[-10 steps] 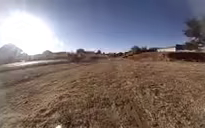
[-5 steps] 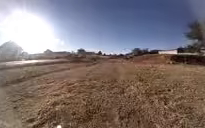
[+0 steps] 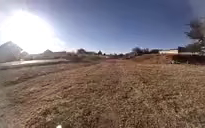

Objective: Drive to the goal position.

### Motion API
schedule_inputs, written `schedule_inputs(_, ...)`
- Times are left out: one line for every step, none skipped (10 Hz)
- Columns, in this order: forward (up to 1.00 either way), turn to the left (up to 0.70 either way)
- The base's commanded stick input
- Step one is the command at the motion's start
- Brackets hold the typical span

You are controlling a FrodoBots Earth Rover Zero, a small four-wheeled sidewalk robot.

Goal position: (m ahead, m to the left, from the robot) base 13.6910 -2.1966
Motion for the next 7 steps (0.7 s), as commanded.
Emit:
schedule_inputs(0.50,0.00)
schedule_inputs(0.50,0.00)
schedule_inputs(0.50,0.00)
schedule_inputs(0.50,0.00)
schedule_inputs(0.50,0.00)
schedule_inputs(0.50,0.00)
schedule_inputs(0.50,0.00)
